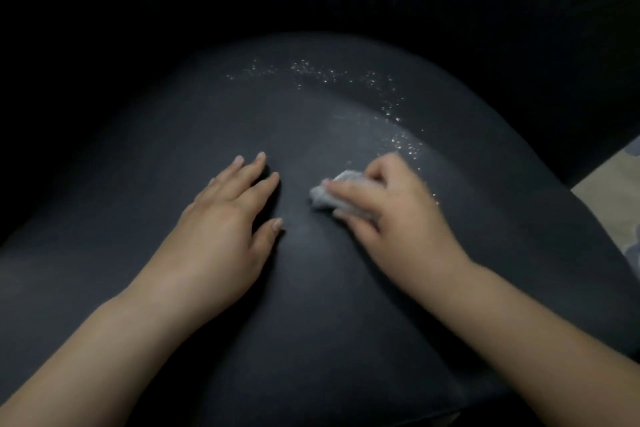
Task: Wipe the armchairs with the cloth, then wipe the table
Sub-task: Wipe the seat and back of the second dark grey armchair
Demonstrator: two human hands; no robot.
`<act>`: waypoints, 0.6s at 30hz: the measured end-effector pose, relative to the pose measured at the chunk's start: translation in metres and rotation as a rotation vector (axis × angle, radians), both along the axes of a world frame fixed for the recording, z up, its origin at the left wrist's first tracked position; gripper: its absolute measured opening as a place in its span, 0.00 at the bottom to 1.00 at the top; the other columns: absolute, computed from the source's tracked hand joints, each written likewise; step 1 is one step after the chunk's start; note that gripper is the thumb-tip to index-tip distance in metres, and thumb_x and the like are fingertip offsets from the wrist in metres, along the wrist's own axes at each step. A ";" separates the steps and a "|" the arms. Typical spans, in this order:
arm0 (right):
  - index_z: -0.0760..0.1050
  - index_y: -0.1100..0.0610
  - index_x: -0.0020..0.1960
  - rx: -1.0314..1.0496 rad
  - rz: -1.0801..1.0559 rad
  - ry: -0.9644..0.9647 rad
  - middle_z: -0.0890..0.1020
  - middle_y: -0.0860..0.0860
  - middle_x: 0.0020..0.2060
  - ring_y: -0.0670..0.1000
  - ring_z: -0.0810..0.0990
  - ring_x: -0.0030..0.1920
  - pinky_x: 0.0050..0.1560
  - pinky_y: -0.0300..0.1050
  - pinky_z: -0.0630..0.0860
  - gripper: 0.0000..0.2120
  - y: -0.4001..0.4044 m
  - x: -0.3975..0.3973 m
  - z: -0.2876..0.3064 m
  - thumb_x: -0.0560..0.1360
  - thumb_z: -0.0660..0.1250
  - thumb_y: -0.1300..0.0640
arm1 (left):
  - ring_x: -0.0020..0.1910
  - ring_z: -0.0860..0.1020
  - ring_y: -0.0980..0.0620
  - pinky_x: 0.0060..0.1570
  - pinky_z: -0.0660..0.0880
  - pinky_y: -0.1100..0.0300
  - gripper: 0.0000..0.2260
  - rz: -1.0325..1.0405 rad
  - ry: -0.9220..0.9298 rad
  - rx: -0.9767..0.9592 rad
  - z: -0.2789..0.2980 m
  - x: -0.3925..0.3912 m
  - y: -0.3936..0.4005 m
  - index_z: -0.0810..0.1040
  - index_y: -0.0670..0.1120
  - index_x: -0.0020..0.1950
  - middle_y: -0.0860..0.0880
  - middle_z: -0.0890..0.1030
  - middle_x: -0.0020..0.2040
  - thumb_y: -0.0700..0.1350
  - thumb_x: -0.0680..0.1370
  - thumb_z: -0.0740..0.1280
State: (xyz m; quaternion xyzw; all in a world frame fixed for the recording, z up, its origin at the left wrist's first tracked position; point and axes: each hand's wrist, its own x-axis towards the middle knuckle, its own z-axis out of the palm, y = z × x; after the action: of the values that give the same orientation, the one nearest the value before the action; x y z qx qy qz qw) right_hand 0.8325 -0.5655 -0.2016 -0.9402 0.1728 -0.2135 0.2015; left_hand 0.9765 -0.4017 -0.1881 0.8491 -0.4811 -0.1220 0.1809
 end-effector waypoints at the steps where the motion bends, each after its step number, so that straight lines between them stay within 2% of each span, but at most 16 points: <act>1: 0.79 0.45 0.58 0.001 0.064 0.032 0.70 0.51 0.44 0.52 0.72 0.43 0.42 0.46 0.73 0.15 -0.001 -0.004 0.002 0.72 0.72 0.54 | 0.76 0.46 0.59 0.74 0.46 0.59 0.30 -0.010 0.007 0.008 -0.001 -0.003 -0.003 0.58 0.54 0.77 0.58 0.51 0.78 0.59 0.75 0.55; 2: 0.80 0.45 0.58 0.001 0.068 0.049 0.70 0.51 0.44 0.53 0.72 0.43 0.42 0.47 0.73 0.15 -0.012 -0.008 0.004 0.72 0.72 0.54 | 0.76 0.45 0.59 0.74 0.46 0.59 0.31 -0.024 0.007 0.020 -0.002 -0.005 -0.005 0.57 0.55 0.77 0.59 0.50 0.78 0.62 0.74 0.53; 4: 0.80 0.47 0.58 -0.020 -0.099 0.037 0.71 0.53 0.44 0.55 0.73 0.45 0.46 0.47 0.73 0.14 -0.051 -0.015 0.007 0.72 0.72 0.55 | 0.76 0.43 0.59 0.74 0.45 0.58 0.34 -0.051 -0.020 0.056 -0.004 -0.007 -0.009 0.54 0.57 0.77 0.59 0.48 0.78 0.67 0.71 0.48; 7: 0.80 0.48 0.59 0.064 -0.365 0.009 0.70 0.52 0.46 0.53 0.74 0.49 0.52 0.38 0.69 0.14 -0.081 -0.030 0.006 0.74 0.70 0.55 | 0.76 0.41 0.58 0.74 0.41 0.57 0.37 -0.068 -0.078 0.099 -0.006 -0.010 -0.018 0.50 0.58 0.77 0.59 0.45 0.78 0.69 0.69 0.43; 9: 0.81 0.49 0.57 0.045 -0.291 -0.047 0.69 0.51 0.44 0.52 0.73 0.44 0.47 0.36 0.68 0.13 -0.053 -0.031 0.000 0.74 0.70 0.56 | 0.76 0.39 0.57 0.73 0.39 0.57 0.38 -0.082 -0.111 0.120 -0.006 -0.013 -0.029 0.46 0.58 0.78 0.58 0.42 0.78 0.70 0.69 0.40; 11: 0.79 0.46 0.59 0.054 -0.106 -0.027 0.69 0.49 0.44 0.50 0.71 0.42 0.44 0.38 0.69 0.15 -0.017 -0.034 -0.003 0.72 0.69 0.54 | 0.76 0.39 0.56 0.73 0.38 0.57 0.39 -0.101 -0.139 0.136 -0.007 -0.018 -0.041 0.44 0.58 0.78 0.56 0.41 0.78 0.70 0.68 0.39; 13: 0.78 0.45 0.61 0.037 -0.042 0.016 0.70 0.51 0.44 0.51 0.71 0.43 0.44 0.42 0.70 0.17 -0.021 -0.041 0.000 0.72 0.70 0.54 | 0.76 0.39 0.55 0.73 0.38 0.57 0.39 -0.108 -0.147 0.141 -0.007 -0.020 -0.048 0.45 0.57 0.78 0.54 0.41 0.78 0.70 0.68 0.39; 16: 0.79 0.49 0.60 0.033 -0.299 -0.004 0.70 0.53 0.45 0.55 0.73 0.46 0.49 0.42 0.70 0.16 -0.065 -0.053 0.004 0.73 0.71 0.58 | 0.76 0.40 0.55 0.73 0.39 0.57 0.39 -0.119 -0.157 0.147 -0.008 -0.018 -0.048 0.45 0.57 0.78 0.54 0.41 0.78 0.70 0.69 0.40; 18: 0.79 0.49 0.60 0.078 -0.380 -0.021 0.69 0.53 0.46 0.55 0.73 0.47 0.51 0.40 0.70 0.16 -0.063 -0.057 0.002 0.73 0.71 0.59 | 0.76 0.40 0.55 0.74 0.40 0.56 0.38 -0.122 -0.163 0.145 -0.009 -0.019 -0.047 0.45 0.57 0.78 0.55 0.41 0.78 0.70 0.69 0.40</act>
State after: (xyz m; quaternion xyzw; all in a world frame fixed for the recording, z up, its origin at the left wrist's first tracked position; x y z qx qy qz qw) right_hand 0.7754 -0.6283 -0.1995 -0.8800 0.3530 -0.2506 0.1955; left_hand 0.9579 -0.4484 -0.1971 0.8361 -0.5350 -0.0980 0.0717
